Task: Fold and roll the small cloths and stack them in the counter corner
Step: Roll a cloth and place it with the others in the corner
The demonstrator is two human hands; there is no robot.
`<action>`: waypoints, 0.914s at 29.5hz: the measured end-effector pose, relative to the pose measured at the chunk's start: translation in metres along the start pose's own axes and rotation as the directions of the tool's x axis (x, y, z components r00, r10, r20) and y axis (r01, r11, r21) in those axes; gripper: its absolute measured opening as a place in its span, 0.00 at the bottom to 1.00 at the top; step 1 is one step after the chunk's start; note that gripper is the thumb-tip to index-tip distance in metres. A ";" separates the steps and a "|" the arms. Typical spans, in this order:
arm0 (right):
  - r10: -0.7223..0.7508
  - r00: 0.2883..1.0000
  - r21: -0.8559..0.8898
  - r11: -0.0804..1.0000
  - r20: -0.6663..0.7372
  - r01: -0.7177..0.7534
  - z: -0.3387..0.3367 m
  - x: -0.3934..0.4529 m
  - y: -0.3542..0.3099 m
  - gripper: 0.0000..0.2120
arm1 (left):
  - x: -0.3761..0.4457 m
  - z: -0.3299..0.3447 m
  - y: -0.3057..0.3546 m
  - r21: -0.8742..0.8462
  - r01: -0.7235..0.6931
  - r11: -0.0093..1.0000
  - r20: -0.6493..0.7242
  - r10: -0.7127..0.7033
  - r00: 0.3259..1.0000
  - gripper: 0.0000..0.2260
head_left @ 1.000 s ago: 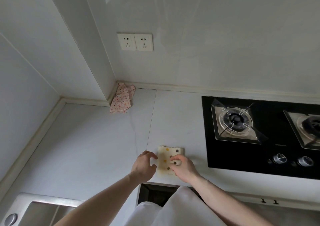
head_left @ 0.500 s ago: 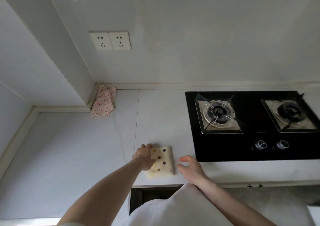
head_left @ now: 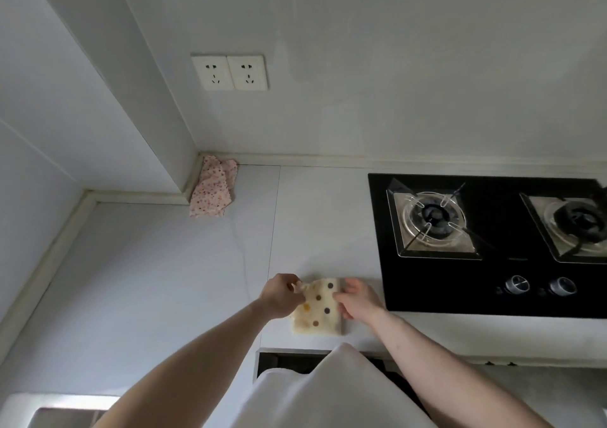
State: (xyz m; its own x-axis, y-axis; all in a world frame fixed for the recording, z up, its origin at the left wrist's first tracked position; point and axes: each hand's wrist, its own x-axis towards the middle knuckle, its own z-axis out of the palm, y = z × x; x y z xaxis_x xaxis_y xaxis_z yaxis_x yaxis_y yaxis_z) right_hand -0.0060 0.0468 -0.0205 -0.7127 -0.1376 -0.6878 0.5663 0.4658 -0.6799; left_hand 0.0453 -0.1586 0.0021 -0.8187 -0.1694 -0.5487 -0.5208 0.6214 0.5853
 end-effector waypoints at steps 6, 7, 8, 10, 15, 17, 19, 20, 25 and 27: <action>0.044 0.998 0.063 0.997 0.037 -0.046 0.001 0.002 -0.003 0.08 | -0.006 -0.008 -0.001 -0.208 0.056 0.976 0.038 -0.049 0.998 0.03; 0.039 0.999 0.065 0.997 0.037 -0.041 0.001 0.002 -0.002 0.08 | -0.007 -0.009 0.000 -0.237 0.072 0.969 0.048 -0.062 0.997 0.03; 0.032 0.999 0.047 0.998 0.033 -0.034 0.001 0.002 -0.001 0.08 | -0.009 -0.010 0.002 -0.263 0.086 0.961 0.061 -0.072 0.996 0.04; -0.007 1.000 -0.003 1.000 -0.015 0.007 0.002 0.002 0.000 0.11 | -0.011 -0.009 0.003 -0.321 0.107 0.941 0.080 -0.085 0.993 0.04; -0.225 0.964 -0.213 0.958 -0.142 0.192 0.004 -0.010 0.005 0.09 | -0.014 0.003 -0.006 -0.315 0.070 0.947 0.052 -0.056 0.997 0.07; -0.295 0.948 -0.273 0.928 -0.124 0.253 0.004 -0.014 0.010 0.10 | -0.014 0.006 -0.011 -0.242 0.059 0.968 0.030 -0.053 0.998 0.10; -0.382 0.921 -0.382 0.865 -0.079 0.326 0.005 -0.017 0.018 0.11 | -0.014 0.010 -0.017 -0.173 0.058 0.983 0.019 -0.055 0.998 0.12; -0.418 0.907 -0.439 0.825 -0.054 0.355 0.005 -0.017 0.022 0.12 | -0.014 0.012 -0.019 -0.154 0.059 0.986 0.020 -0.056 0.998 0.12; -0.487 0.872 -0.580 0.697 0.047 0.421 0.006 -0.022 0.036 0.11 | -0.014 0.018 -0.026 -0.035 0.046 0.998 0.033 -0.045 0.998 0.22; -0.462 0.882 -0.622 0.666 0.090 0.412 0.006 -0.029 0.038 0.13 | -0.018 0.020 -0.026 0.008 0.017 1.000 0.043 -0.017 0.999 0.24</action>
State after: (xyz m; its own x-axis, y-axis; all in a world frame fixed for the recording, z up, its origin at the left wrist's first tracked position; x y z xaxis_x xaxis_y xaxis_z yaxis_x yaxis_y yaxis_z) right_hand 0.0386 0.0632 -0.0278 -0.8529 -0.4154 -0.3161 -0.1743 0.7974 -0.5777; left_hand 0.0781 -0.1564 -0.0155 -0.7984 -0.1472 -0.5838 -0.5327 0.6247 0.5710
